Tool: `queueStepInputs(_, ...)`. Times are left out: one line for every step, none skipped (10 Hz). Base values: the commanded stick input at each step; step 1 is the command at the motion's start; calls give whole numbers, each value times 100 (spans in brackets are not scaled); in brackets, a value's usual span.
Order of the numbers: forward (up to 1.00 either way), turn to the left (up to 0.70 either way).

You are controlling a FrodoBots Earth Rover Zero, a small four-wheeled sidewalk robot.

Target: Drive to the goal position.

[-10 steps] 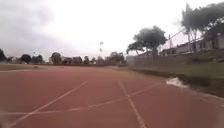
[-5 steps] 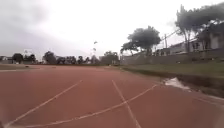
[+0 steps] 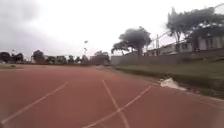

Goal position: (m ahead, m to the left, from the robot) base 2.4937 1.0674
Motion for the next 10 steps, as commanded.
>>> queueStepInputs(70,-35)
queueStepInputs(70,-35)
queueStepInputs(70,-35)
queueStepInputs(70,-32)
queueStepInputs(70,-11)
queueStepInputs(70,0)
queueStepInputs(70,0)
queueStepInputs(70,0)
queueStepInputs(70,0)
queueStepInputs(70,0)
